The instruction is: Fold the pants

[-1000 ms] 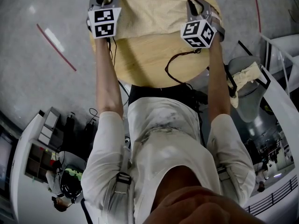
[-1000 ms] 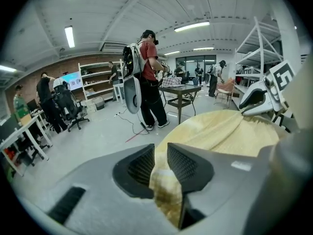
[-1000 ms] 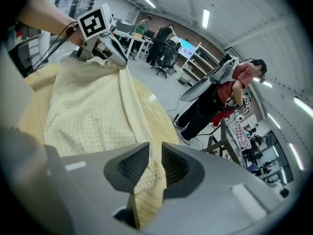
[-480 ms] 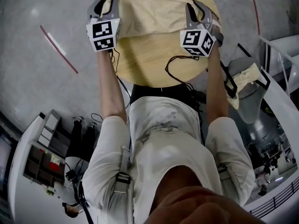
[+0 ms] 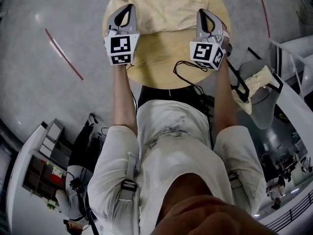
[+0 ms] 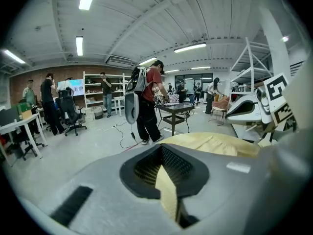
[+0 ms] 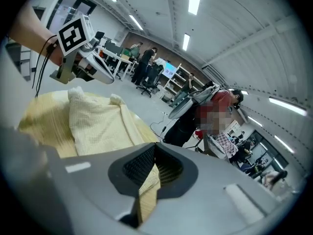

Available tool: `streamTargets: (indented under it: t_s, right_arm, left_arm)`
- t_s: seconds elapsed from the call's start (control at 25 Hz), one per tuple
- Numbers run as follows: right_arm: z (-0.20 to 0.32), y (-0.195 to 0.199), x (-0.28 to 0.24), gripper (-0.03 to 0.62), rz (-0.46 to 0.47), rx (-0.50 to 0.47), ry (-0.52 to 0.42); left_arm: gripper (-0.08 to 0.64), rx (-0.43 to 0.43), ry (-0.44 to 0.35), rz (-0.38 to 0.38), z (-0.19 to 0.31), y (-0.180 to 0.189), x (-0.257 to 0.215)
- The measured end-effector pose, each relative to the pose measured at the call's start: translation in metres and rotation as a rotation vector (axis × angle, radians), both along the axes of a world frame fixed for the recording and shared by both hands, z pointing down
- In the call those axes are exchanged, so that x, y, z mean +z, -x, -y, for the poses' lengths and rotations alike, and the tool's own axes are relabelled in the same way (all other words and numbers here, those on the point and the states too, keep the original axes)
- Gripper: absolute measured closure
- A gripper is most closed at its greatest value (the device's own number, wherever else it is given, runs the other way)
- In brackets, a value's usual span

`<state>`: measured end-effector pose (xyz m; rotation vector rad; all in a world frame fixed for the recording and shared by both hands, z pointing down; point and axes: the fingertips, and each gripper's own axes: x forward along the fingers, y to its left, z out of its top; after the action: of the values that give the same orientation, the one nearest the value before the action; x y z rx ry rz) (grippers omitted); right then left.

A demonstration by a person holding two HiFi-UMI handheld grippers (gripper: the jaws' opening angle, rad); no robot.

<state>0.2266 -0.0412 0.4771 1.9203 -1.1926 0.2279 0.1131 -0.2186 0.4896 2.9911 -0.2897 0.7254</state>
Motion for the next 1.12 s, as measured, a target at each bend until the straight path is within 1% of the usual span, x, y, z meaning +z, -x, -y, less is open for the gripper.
streamTargets:
  t_s: [0.28, 0.56, 0.92, 1.12]
  right_arm:
    - [-0.006, 0.042, -0.031, 0.583, 0.014, -0.002, -0.051]
    - [-0.019, 0.079, -0.059, 0.583, 0.048, -0.015, -0.103]
    - [-0.052, 0.123, -0.09, 0.583, 0.079, -0.035, -0.163]
    - [-0.072, 0.137, -0.098, 0.583, 0.099, -0.05, -0.204]
  left_arm:
    - [0.552, 0.014, 0.013, -0.037, -0.024, 0.036, -0.028]
    - [0.552, 0.022, 0.027, -0.071, -0.05, 0.066, -0.054]
    - [0.552, 0.033, 0.039, -0.089, -0.106, 0.1, -0.079]
    - [0.552, 0.043, 0.028, -0.104, -0.14, 0.111, -0.093]
